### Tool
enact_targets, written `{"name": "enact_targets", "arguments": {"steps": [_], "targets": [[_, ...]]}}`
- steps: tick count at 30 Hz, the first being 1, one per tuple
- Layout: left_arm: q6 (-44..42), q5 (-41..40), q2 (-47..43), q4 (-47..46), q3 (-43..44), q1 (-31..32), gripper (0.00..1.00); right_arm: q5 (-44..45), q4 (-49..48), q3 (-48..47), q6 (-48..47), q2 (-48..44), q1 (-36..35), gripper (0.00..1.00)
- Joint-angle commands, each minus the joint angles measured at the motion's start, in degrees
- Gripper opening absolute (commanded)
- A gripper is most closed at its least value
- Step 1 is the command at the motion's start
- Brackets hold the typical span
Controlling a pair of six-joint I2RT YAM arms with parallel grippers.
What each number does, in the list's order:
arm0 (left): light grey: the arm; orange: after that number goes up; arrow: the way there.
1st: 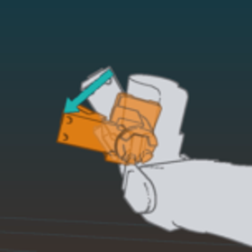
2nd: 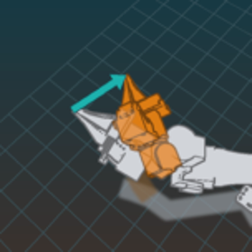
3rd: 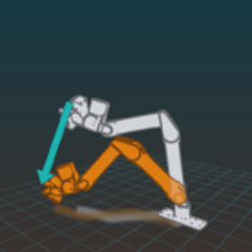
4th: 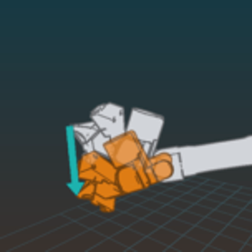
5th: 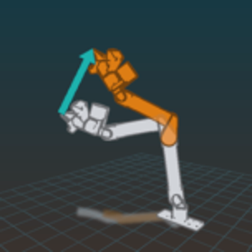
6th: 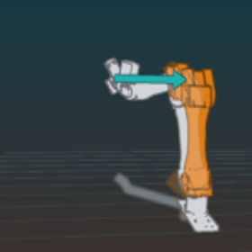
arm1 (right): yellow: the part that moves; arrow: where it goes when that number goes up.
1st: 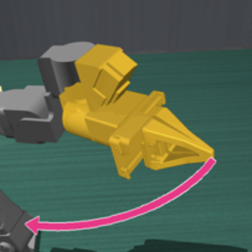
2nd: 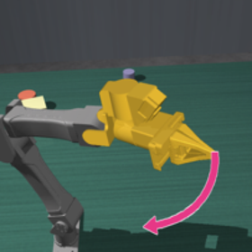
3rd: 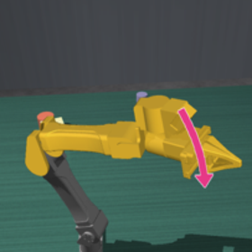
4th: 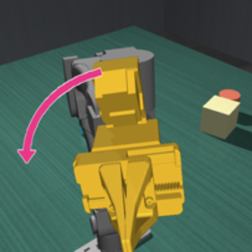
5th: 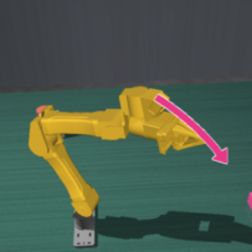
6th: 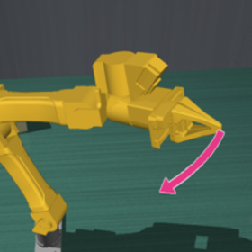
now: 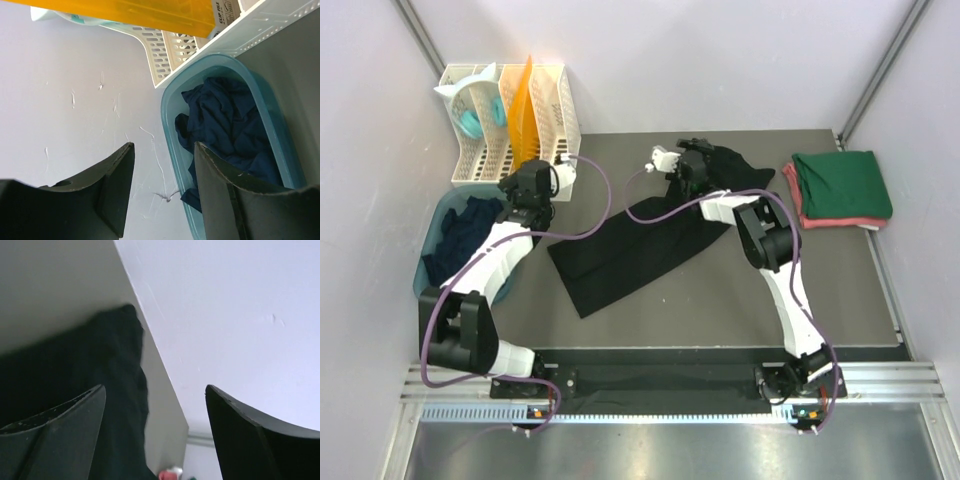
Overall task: Fold and stack the t-shirts
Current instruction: Rotate the tshirt 80 degrees
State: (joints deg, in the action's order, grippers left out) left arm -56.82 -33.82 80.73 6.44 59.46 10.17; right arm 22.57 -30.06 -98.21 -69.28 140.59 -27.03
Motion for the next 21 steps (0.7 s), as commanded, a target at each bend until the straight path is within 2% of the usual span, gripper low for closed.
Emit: {"name": "enact_targets", "arguments": {"steps": [1,5,6,8,9,12,13,15,17,21], "targets": [[3.6,-2.0,-1.9,-4.2,0.9,0.0,0.57,8.3,-2.2,3.7,7.1,-11.5,1.4,0.82],[8.5,-3.0,-2.6,-2.1,3.6,-1.2,0.6,4.0,17.3,8.3,19.7,-24.4,2.5,0.84],[11.3,-2.4,-3.2,1.5,5.8,-2.3,0.6,-2.5,26.2,9.0,23.8,-26.8,2.7,0.84],[13.7,-1.6,-4.1,4.3,7.2,-4.2,0.6,-11.4,35.5,11.3,26.5,-34.0,2.6,0.83],[14.1,-1.2,-5.0,7.6,8.4,-4.7,0.6,-23.4,46.0,11.6,25.7,-36.0,2.3,0.82],[13.7,-0.6,-7.4,11.0,9.4,-7.4,0.6,-35.8,59.4,14.4,21.0,-41.5,-1.0,0.8],[13.3,-0.8,-8.0,12.3,9.4,-8.1,0.61,-37.0,61.1,17.5,19.6,-43.9,-2.3,0.77],[13.0,-0.7,-9.4,13.9,10.1,-9.8,0.61,-40.2,63.2,21.5,16.2,-46.4,-5.9,0.77],[13.6,-0.8,-10.8,16.3,10.7,-11.9,0.61,-38.9,62.6,27.1,15.1,-48.7,-10.7,0.76],[14.7,1.0,-14.1,17.9,9.5,-13.9,0.55,-35.0,62.1,29.1,17.3,-47.4,-19.4,0.76]]}}
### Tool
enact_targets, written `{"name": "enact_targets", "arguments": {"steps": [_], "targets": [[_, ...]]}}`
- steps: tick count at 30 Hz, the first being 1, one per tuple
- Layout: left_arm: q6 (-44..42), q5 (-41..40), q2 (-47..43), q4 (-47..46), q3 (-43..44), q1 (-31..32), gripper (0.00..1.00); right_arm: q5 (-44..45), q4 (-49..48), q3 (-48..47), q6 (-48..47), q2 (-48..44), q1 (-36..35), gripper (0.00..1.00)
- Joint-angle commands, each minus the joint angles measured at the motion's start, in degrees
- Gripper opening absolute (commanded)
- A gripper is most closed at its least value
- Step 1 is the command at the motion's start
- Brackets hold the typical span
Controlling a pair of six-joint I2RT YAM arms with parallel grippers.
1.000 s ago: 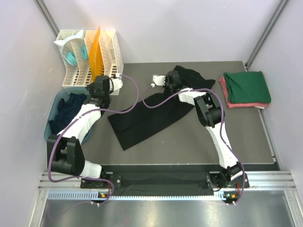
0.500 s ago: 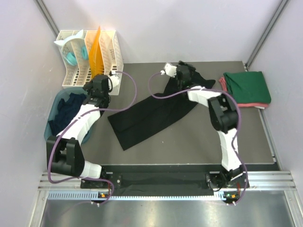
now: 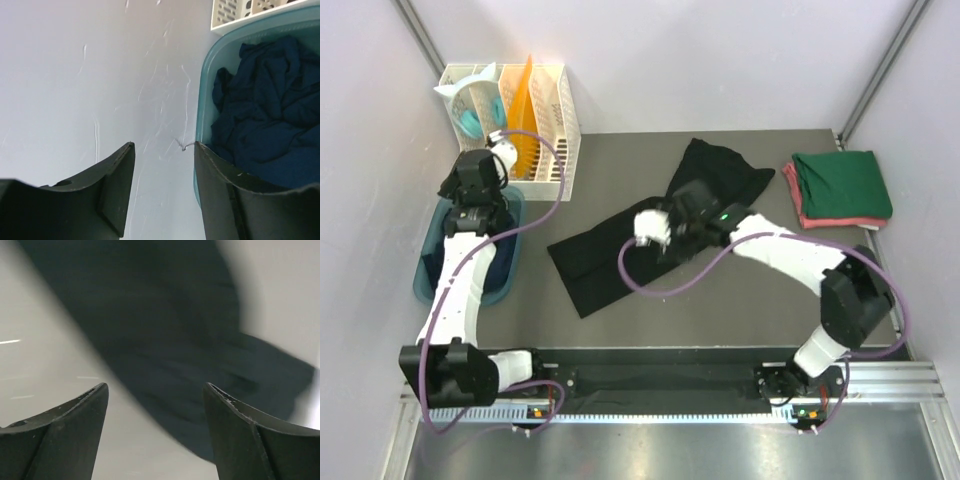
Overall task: Fold and stack the t-shirts
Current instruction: Rotate the tshirt 80 degrees
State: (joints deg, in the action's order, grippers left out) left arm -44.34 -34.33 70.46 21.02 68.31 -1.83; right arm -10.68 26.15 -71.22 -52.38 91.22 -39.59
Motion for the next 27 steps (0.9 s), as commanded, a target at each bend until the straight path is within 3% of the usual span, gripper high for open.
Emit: {"name": "enact_targets", "arguments": {"steps": [1,7,13,22,27], "targets": [[2.4,2.1,-4.5,3.2,0.0,-2.3,0.54,-0.7,5.5,1.8,1.0,3.2,-8.4,0.77],[4.9,3.5,-9.0,6.0,-1.2,-2.3,0.53,2.9,3.1,-1.3,1.6,9.8,-20.4,0.78],[-0.2,4.1,-10.9,2.2,-2.5,-2.4,0.54,4.3,0.4,-6.3,1.8,17.1,-26.8,0.76],[1.1,5.8,-10.2,4.7,0.4,-2.5,0.54,8.0,-6.3,-11.2,2.3,26.2,-27.6,0.56],[-0.3,5.8,-10.4,3.4,-0.5,-2.4,0.54,8.5,-7.4,-13.6,2.5,30.3,-27.6,0.54]]}}
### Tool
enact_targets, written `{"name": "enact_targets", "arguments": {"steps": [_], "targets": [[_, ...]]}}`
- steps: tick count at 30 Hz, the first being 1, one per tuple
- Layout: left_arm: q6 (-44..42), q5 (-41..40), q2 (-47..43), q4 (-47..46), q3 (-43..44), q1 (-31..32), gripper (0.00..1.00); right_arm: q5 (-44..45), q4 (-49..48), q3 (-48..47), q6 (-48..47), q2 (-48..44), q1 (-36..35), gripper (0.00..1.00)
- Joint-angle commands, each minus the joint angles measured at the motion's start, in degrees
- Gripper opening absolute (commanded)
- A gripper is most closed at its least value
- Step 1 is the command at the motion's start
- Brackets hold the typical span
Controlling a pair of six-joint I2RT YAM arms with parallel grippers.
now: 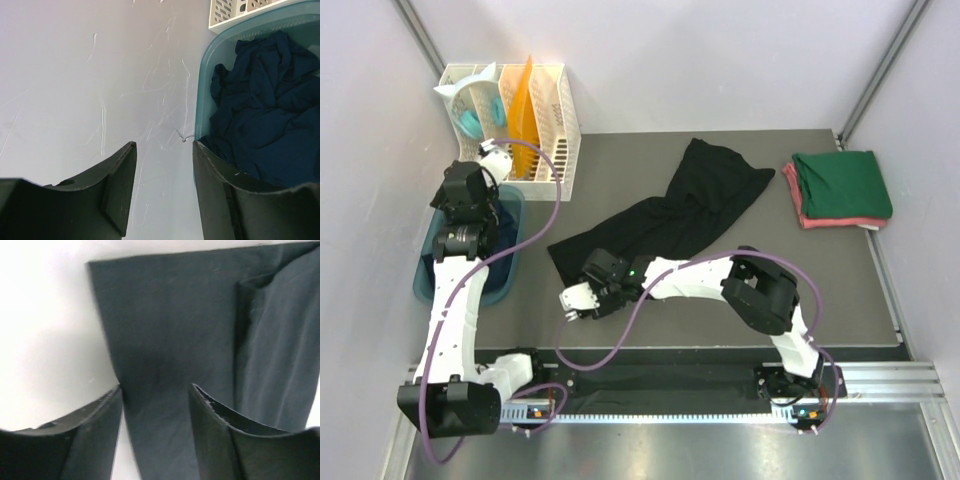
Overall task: Fold and stack the t-shirts
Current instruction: Rotate the tshirt 80 degrees
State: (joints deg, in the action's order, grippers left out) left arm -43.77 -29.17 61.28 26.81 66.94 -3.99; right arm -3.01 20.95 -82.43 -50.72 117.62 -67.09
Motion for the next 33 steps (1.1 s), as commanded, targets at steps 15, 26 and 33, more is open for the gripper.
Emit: {"name": "enact_targets", "arguments": {"steps": [15,26,33], "targets": [[-3.6,4.7,1.7,-8.6,0.0,-0.3,0.54,-5.9,11.2,6.0,5.0,-12.1,-2.9,0.0],[-5.6,3.7,7.8,-7.8,6.9,-0.3,0.54,-10.2,14.9,27.8,12.0,-28.5,-4.0,0.0],[-8.7,2.7,8.0,-7.6,9.6,-0.2,0.54,-11.3,18.1,37.2,11.9,-37.1,-4.4,0.0]]}}
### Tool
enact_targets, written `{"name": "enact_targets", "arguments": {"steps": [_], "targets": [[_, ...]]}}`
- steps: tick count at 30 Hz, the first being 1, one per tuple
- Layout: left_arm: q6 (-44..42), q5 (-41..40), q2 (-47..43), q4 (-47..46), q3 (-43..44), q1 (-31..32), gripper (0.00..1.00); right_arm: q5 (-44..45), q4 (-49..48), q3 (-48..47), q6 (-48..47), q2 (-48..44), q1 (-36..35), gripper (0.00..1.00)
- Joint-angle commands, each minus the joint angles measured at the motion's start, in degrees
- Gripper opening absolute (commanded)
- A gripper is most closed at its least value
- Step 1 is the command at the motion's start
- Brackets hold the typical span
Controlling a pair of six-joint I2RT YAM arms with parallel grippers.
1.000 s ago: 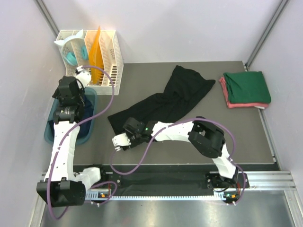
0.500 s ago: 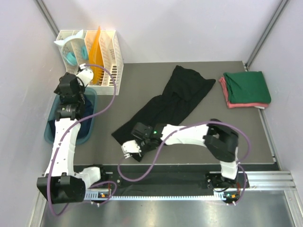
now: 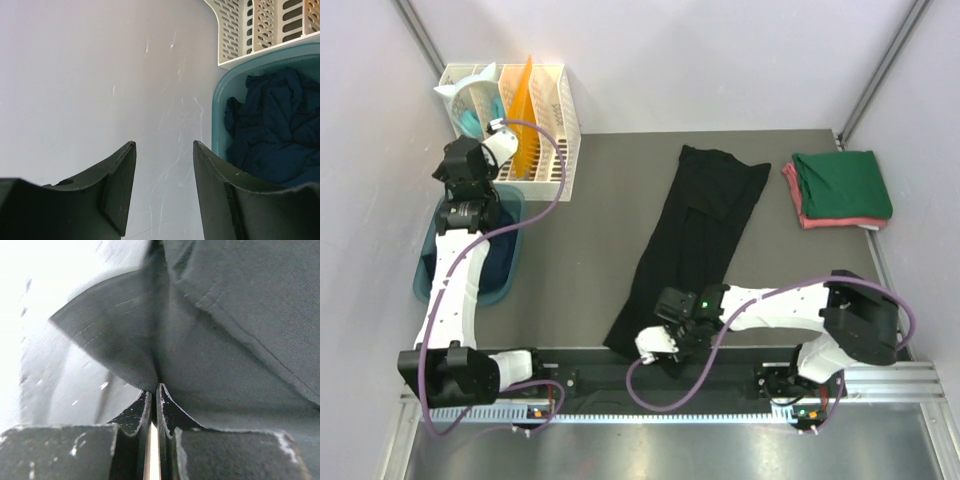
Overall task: Fold and stack the t-shirts
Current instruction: Rotate the tshirt 80 degrees, then grab the bottom of the folded rectangular tshirt with right arm
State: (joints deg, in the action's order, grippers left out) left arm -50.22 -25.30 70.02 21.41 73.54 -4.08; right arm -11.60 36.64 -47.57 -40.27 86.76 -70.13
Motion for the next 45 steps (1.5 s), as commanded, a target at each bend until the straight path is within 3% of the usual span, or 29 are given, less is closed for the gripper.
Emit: {"name": "enact_targets", "arguments": {"steps": [1,12,19,35,45], "targets": [[-2.3,-1.2,-0.7,-2.2,3.4,-0.1,0.54,-2.6,2.6,3.2,1.5,-6.9,-1.4,0.0],[-1.2,-2.1,-0.9,0.3,6.1,0.6,0.55,2.3,3.6,13.2,-4.2,-14.2,-1.2,0.0],[-0.8,-3.2,-1.6,1.5,6.2,1.3,0.55,-0.7,8.7,6.3,-7.2,-15.7,-0.7,0.0],[0.5,-5.7,-3.0,3.3,5.7,3.0,0.54,4.8,9.0,-3.3,-7.3,-16.9,0.5,0.0],[1.2,-6.0,-3.3,3.0,4.2,3.5,0.54,6.2,9.9,-1.0,-10.3,-18.0,2.7,0.0]]}}
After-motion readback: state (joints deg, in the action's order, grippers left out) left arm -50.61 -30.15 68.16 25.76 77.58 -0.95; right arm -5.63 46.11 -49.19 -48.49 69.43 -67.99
